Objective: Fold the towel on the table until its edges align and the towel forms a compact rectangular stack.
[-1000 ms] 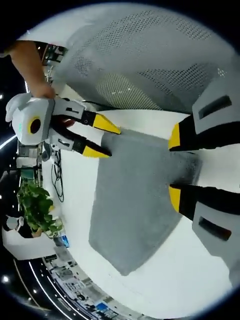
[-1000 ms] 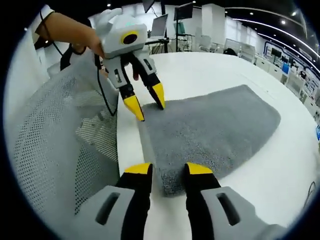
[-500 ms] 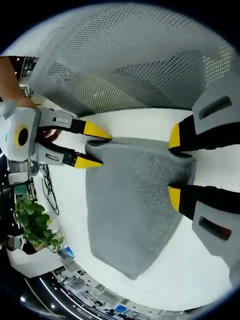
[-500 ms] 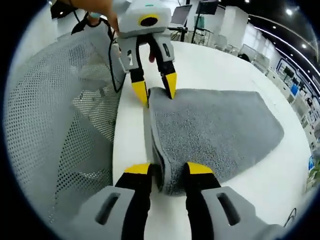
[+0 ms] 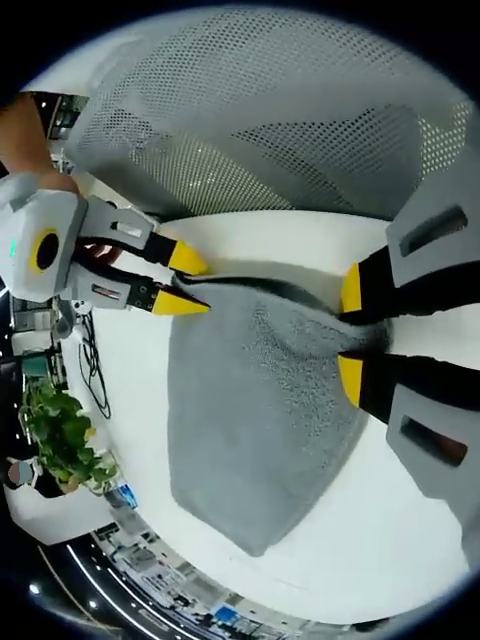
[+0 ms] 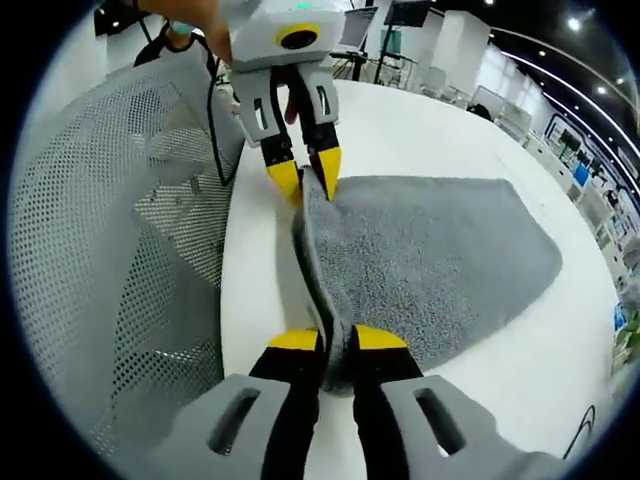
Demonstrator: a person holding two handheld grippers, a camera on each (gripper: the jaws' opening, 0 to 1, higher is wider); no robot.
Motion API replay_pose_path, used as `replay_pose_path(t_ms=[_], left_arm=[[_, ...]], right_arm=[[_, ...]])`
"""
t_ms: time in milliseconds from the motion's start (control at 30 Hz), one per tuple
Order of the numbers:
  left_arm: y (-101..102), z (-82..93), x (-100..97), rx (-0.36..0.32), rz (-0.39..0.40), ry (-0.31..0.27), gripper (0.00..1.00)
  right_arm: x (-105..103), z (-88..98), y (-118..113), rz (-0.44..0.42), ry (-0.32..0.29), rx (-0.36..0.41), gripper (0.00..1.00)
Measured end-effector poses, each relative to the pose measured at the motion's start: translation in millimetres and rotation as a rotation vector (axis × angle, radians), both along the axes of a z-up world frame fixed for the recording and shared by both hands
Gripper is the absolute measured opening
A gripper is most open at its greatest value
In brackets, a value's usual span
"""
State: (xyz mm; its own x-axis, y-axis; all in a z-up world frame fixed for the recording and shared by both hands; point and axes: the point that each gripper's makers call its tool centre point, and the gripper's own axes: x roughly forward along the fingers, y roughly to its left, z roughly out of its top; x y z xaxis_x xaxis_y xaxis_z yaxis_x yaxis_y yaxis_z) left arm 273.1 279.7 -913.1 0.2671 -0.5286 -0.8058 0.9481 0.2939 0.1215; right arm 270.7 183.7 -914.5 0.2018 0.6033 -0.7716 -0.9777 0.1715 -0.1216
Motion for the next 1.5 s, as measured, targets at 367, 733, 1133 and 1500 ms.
replay_pose_path(t_ms=[367,733,1133,1500], left_arm=[[-0.2,-0.3,-23.1,-0.007,-0.016,0.059,0.10],[-1.1,1.7,-34.5,-0.005,0.050,0.186,0.09],[3.8,10.9,-57.1,-0.035,0.059,0.285,0.09],[5.1,45.0,-49.3,-0.137,0.074,0.276,0.09]], right_arm=[[-22.4,-1.4,1.9,0.013,0.083,0.004,0.05],[-36.4,-1.0,4.0,0.029,0.158,0.025,0.04],[-54.6,5.7,8.1,-0.001,0.292,0.048,0.04],[-47.9,38.2,8.3,-0.054,0.314,0.119,0.04]])
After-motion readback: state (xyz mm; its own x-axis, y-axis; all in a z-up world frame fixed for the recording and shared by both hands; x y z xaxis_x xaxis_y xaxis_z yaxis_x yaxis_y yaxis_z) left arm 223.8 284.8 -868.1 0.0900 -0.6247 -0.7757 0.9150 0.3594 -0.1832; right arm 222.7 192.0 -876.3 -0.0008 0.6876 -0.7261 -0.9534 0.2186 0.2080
